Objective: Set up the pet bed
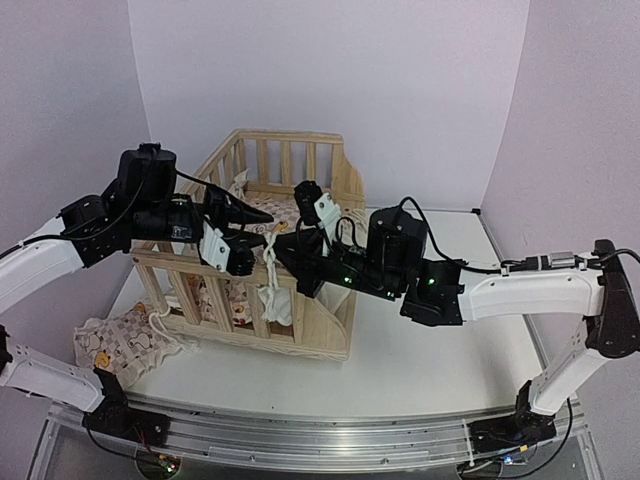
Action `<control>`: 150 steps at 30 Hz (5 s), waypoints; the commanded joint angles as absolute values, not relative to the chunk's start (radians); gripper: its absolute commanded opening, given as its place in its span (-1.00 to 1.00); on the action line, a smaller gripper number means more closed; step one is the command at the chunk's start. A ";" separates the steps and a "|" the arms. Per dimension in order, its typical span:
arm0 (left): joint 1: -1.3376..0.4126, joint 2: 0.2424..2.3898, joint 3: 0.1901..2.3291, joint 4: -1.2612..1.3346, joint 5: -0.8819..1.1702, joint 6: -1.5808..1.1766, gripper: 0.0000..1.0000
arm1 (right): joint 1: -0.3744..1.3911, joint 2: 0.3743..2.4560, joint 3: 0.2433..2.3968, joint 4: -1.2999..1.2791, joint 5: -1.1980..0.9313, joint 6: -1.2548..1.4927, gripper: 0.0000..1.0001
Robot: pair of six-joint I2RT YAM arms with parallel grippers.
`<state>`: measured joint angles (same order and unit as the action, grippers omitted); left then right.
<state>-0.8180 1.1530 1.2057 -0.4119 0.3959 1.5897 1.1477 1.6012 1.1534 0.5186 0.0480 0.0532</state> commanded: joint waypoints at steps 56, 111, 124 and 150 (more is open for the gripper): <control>-0.818 1.143 1.282 -0.546 0.548 1.974 -0.88 | 1.143 1.652 1.192 0.402 0.008 -0.015 -1.00; -0.818 1.089 1.169 -0.353 0.569 1.790 -1.00 | 1.600 1.707 1.047 0.827 1.047 -0.438 -0.21; -0.818 1.092 1.168 -0.336 0.582 1.782 -1.00 | 1.548 1.693 0.994 0.829 1.090 -0.417 -0.23; -0.815 1.081 1.204 -0.413 0.380 1.625 -1.00 | 1.491 1.404 0.826 0.068 0.616 0.357 -1.00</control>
<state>-0.8174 1.0985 1.1690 -0.3738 0.4957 1.6716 1.4934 1.5026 0.8672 0.3678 0.8363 0.0529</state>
